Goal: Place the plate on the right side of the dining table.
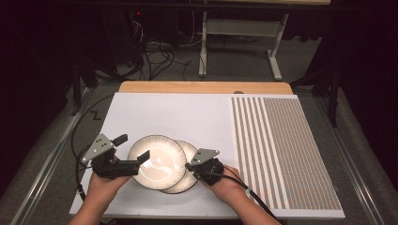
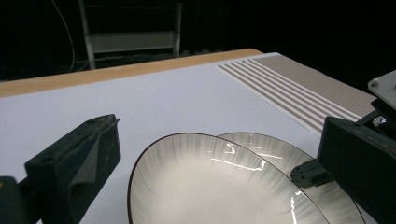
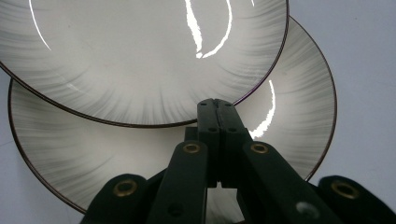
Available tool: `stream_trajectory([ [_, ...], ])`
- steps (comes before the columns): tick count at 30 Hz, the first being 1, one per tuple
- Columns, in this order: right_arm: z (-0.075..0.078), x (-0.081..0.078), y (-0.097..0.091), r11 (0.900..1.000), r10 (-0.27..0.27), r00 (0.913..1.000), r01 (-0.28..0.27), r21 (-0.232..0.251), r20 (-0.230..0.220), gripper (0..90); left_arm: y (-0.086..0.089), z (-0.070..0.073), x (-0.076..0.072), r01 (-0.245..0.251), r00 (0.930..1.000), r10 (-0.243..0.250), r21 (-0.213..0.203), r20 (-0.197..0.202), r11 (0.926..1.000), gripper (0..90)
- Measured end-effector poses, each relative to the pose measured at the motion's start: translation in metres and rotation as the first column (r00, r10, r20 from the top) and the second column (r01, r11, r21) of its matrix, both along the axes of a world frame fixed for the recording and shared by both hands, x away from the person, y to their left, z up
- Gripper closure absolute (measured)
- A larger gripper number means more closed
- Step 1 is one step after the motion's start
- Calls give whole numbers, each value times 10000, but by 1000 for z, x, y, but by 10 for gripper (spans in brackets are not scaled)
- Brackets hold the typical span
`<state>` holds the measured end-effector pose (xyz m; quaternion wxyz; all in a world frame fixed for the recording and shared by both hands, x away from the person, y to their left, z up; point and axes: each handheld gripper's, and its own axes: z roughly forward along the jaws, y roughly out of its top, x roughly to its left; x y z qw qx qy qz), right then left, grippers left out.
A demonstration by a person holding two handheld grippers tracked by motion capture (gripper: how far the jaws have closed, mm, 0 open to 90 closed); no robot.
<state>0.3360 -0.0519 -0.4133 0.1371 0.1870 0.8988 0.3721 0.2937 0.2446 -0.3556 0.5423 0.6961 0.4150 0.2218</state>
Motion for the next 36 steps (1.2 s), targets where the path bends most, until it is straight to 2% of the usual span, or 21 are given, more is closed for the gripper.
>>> stream_trajectory([
  [2,0,0,0,10000,0,10000,0,4,11,900,0,0,2,223,9994,-221,56,-264,9997,2],
  [6,0,0,0,10000,15,10000,-15,9,27,900,2,0,6,197,9975,-177,275,-689,9994,7],
  [12,0,0,0,10000,13,10000,-13,10,36,900,8,0,11,198,9920,-201,-38,-1243,9998,7],
  [16,0,0,0,10000,6,10000,-6,0,39,900,10,0,13,133,9893,-117,103,-1455,9999,7],
  [18,0,0,1,10000,1,10000,-1,-9,65,900,13,0,15,93,9850,-99,-41,-1723,9999,7],
  [19,0,0,1,10000,-11,10000,11,-8,53,900,13,0,15,93,9850,-99,-41,-1723,9999,7],
  [21,0,1,1,10000,-12,10000,12,-16,36,900,16,0,17,87,9790,-137,-255,-2035,9996,7],
  [22,0,1,1,10000,-23,10000,23,-20,39,900,16,0,17,87,9790,-137,-255,-2035,9996,7],
  [23,0,1,1,10000,-27,10000,27,-19,42,900,18,0,20,95,9741,-153,-268,-2256,9996,7],
  [24,0,1,1,10000,-26,10000,26,-20,43,900,18,0,20,95,9741,-153,-268,-2256,9996,7],
  [27,0,1,1,10000,-26,10000,27,-20,38,900,21,-2,23,157,9616,-211,-218,-2736,9996,7],
  [28,0,1,1,10000,-28,10000,28,-20,39,900,21,-2,23,157,9616,-211,-218,-2736,9996,7],
  [29,0,1,1,10000,-29,10000,29,-18,37,900,21,-2,25,187,9555,-250,-240,-2940,9995,7],
  [32,0,1,1,10000,-35,10000,35,-19,31,900,22,-2,27,237,9449,-329,-321,-3258,9992,7],
  [33,0,1,1,10000,-35,10000,35,-19,31,900,22,-2,27,237,9449,-329,-321,-3258,9992,7],
  [34,0,1,1,10000,-37,10000,37,-20,31,900,24,-3,30,364,9342,-482,-399,-3535,9985,7],
  [36,0,1,1,10000,-39,10000,39,-14,20,900,27,-4,32,370,9209,-539,-510,-3862,9980,7],
])
